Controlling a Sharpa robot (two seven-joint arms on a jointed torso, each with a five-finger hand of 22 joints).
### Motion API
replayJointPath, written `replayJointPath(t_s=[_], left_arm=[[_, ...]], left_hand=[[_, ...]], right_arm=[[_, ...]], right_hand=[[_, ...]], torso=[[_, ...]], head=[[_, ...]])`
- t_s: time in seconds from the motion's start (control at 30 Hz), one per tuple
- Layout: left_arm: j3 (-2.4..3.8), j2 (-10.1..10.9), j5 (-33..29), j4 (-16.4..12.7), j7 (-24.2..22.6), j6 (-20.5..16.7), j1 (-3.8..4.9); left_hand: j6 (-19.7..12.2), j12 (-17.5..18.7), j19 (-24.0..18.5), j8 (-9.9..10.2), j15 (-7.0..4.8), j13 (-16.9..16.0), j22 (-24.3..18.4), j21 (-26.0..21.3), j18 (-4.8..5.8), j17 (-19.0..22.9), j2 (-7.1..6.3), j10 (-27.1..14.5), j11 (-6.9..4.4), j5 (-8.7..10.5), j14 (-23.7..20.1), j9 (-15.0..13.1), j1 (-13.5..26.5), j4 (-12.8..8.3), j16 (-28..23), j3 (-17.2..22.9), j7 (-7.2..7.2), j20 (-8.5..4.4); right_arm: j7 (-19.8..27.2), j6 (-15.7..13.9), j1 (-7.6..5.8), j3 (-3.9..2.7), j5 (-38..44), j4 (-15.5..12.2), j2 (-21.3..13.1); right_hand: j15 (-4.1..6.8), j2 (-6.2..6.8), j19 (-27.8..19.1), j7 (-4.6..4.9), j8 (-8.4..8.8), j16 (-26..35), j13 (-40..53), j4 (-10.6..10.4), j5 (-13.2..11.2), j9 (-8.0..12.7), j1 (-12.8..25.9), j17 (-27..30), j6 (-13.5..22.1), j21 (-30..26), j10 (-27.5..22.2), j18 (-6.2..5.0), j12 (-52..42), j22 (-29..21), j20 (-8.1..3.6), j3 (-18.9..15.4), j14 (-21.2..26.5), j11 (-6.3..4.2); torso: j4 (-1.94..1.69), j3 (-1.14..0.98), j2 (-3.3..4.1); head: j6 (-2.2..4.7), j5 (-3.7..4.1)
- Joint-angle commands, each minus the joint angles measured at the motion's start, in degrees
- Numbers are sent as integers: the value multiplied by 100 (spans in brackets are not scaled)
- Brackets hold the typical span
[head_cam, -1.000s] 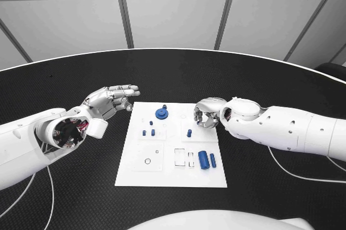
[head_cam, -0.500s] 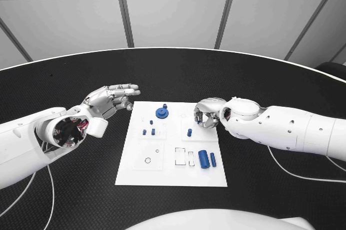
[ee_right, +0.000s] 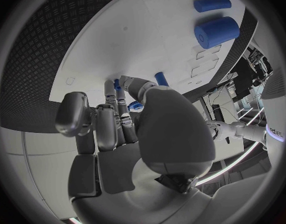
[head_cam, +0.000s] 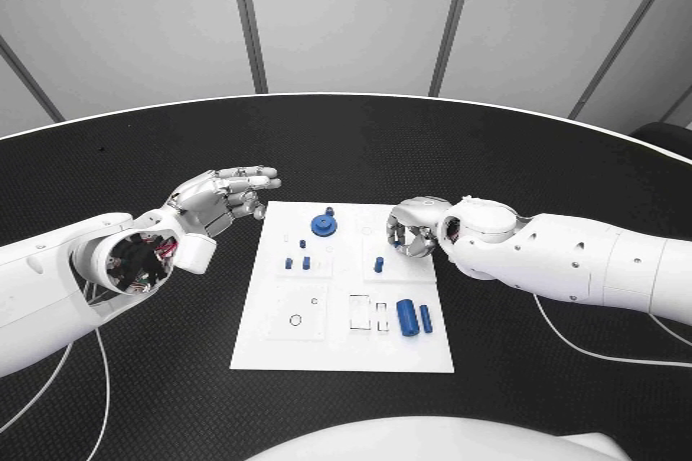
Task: Assemble the parts on the task board
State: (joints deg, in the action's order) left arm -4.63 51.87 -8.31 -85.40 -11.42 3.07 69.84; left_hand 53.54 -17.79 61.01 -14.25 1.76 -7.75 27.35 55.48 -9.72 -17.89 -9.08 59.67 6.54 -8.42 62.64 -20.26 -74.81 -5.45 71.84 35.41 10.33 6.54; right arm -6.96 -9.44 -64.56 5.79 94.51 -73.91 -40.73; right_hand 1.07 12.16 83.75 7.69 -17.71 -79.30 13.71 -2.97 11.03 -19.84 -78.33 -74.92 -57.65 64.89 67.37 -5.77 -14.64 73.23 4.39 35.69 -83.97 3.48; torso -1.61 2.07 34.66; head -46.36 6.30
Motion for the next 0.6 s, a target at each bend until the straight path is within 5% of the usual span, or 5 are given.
replayJointPath(t_s=[0.03, 0.6], left_arm=[[0, 4, 0, 0, 0, -2, 0], [0, -24, 0, 74, 8, 14, 0]], left_hand=[[-20, -29, -30, 1, 5, 7, -5, -21, -92, 7, 3, -22, -1, -24, -42, 9, -46, -10, -39, -32, 15, 9], [-23, -30, -29, 1, 6, 8, -7, -23, -92, 9, 5, -25, 1, -26, -45, 10, -56, -15, -42, -34, 17, 9]], right_arm=[[-9, -70, 44, 2, 0, -11, -6], [-72, -415, 87, -2, 0, -346, -307]], right_hand=[[41, -110, 26, -15, -31, -35, -21, 95, -69, -30, -39, -65, -78, 55, 83, 84, 44, 35, -30, 41, -324, -24], [68, -212, 113, -46, -90, -18, -17, 236, -89, -86, -25, -18, -203, 468, 225, 159, 50, 333, -53, 126, -320, -65]], torso=[[1, -10, 2], [6, -10, -10]], head=[[-15, -9], [0, -11]])
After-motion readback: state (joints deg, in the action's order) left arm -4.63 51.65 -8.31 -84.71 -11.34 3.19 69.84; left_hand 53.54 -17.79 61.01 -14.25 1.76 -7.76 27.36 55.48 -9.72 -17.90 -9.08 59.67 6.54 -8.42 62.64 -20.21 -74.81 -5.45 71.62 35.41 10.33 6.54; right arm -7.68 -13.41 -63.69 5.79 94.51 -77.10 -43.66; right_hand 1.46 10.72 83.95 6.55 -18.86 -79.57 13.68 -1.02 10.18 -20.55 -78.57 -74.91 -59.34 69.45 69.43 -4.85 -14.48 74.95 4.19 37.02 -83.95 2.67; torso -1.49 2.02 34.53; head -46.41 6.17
